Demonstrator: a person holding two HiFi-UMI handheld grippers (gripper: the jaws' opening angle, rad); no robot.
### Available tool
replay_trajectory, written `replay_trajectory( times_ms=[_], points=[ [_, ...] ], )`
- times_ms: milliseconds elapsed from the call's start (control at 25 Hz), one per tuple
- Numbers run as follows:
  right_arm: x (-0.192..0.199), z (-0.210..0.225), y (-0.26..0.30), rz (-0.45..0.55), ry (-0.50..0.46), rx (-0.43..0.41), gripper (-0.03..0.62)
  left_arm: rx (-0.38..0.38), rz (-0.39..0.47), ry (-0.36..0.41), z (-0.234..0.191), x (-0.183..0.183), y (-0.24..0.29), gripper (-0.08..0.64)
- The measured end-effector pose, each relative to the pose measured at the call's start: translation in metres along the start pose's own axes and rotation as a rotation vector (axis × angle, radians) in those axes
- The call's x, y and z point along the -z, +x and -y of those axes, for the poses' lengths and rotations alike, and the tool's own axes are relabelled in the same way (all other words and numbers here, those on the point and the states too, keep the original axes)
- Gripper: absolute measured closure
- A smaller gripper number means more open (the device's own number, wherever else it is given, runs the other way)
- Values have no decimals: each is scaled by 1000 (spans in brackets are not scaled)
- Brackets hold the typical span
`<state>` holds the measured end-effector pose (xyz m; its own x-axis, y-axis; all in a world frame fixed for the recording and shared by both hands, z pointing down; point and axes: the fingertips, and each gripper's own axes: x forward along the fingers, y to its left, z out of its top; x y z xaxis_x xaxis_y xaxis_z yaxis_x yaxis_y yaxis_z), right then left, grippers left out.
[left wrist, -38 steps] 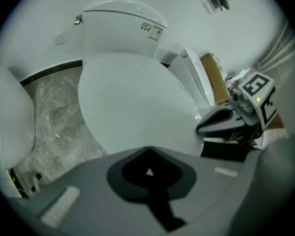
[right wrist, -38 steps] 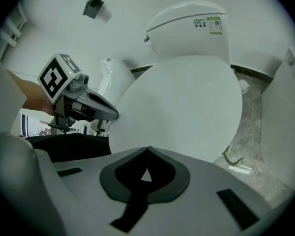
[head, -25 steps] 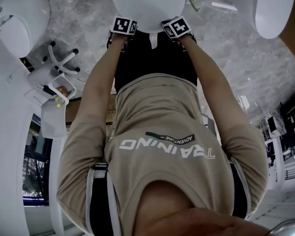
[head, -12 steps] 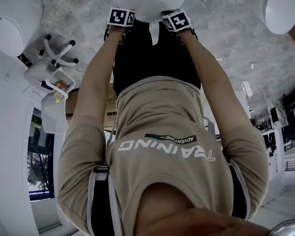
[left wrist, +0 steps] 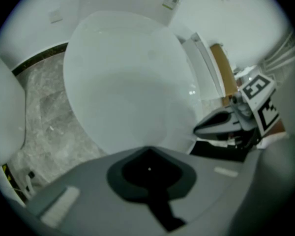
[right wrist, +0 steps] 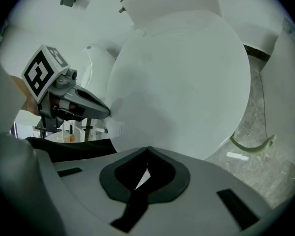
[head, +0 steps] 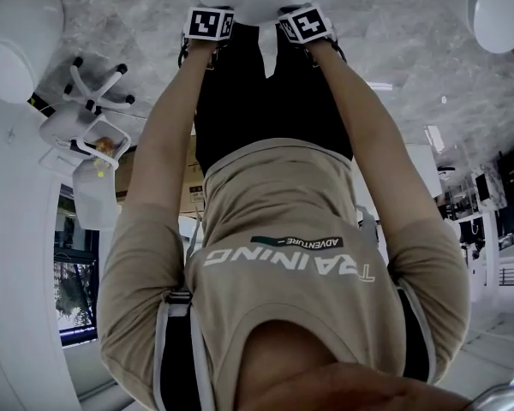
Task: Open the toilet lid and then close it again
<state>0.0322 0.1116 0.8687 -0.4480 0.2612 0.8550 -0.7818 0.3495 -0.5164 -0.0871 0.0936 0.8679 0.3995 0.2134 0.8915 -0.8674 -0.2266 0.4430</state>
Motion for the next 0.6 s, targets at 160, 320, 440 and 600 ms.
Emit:
replay_trajectory(
  times_ms=[160, 320, 440, 600],
  points=[
    [3, 3, 8, -11, -9, 14, 578, -20, 17, -7, -3, 1, 7, 555],
    [8, 5, 13, -30, -13, 21, 578, -48, 23, -2, -4, 2, 12, 555],
    [11, 6, 14, -44, -18, 20, 578, -49, 18, 3, -4, 1, 15, 555],
    [15, 8, 18, -50, -17, 13, 578, -26, 20, 49, -5, 1, 15, 555]
  ],
)
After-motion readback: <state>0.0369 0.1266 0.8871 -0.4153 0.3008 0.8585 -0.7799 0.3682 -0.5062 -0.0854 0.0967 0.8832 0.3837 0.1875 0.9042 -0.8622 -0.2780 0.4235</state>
